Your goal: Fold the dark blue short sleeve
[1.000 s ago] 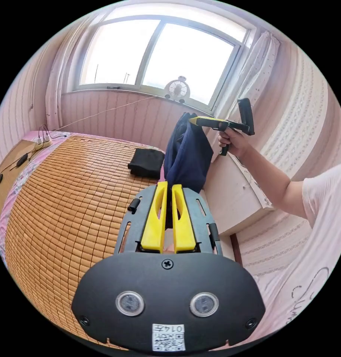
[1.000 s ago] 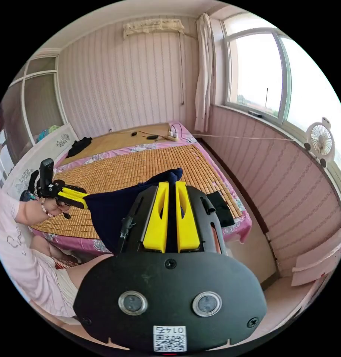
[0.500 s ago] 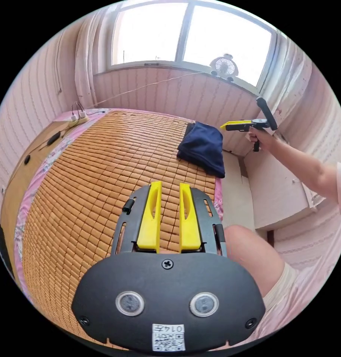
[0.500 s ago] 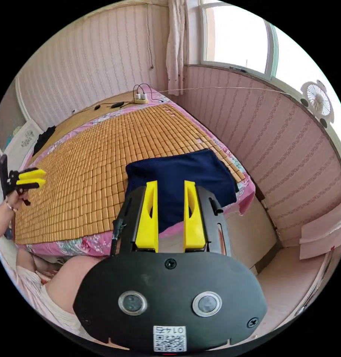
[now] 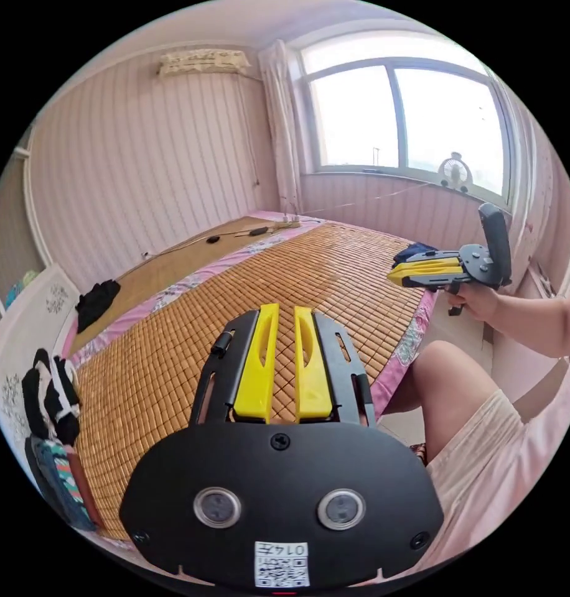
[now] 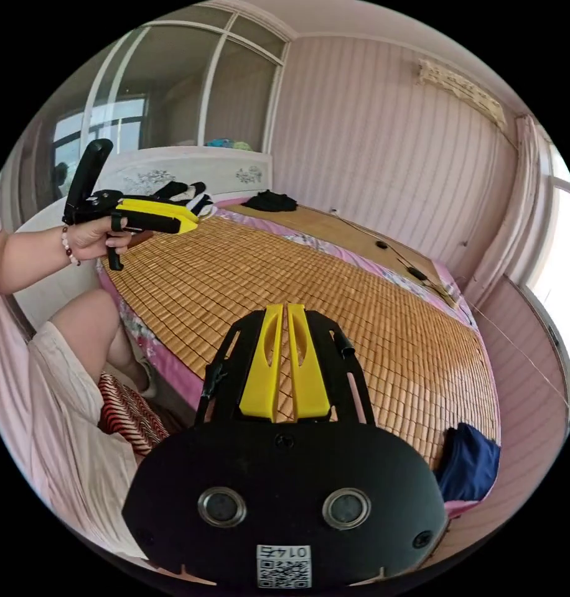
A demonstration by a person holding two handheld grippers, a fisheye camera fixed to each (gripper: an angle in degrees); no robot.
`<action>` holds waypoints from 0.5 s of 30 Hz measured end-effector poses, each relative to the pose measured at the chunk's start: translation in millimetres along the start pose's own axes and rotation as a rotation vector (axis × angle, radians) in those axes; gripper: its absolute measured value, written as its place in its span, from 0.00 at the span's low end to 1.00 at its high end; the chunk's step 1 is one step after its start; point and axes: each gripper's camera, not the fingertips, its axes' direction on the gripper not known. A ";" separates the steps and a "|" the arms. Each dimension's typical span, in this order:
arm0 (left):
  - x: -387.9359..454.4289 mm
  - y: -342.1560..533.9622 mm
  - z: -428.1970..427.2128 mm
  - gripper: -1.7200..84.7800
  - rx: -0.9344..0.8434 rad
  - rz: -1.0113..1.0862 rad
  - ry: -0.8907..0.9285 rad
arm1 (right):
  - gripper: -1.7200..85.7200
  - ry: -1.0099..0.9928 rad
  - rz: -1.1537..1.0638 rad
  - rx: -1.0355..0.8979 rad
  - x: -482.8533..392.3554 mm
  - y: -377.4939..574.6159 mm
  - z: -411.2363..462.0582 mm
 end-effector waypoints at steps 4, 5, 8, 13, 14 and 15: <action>-100.7 102.8 -91.5 0.08 -0.027 -0.198 -0.183 | 0.06 -0.274 -0.293 -0.002 -118.1 -72.3 54.3; -114.0 118.6 -104.1 0.08 -0.032 -0.229 -0.210 | 0.07 -0.318 -0.364 -0.017 -149.4 -90.0 71.8; -179.5 199.0 -165.7 0.10 -0.051 -0.433 -0.333 | 0.09 -0.430 -0.487 -0.070 -220.4 -135.3 123.3; -273.7 321.2 -273.6 0.11 0.060 -0.767 -0.530 | 0.10 -0.611 -0.632 -0.160 -338.7 -220.6 215.6; -282.8 330.7 -283.1 0.11 0.076 -0.788 -0.537 | 0.10 -0.632 -0.677 -0.168 -371.1 -242.0 236.5; -300.3 347.3 -300.3 0.11 0.113 -0.821 -0.546 | 0.11 -0.639 -0.698 -0.171 -387.5 -252.5 246.3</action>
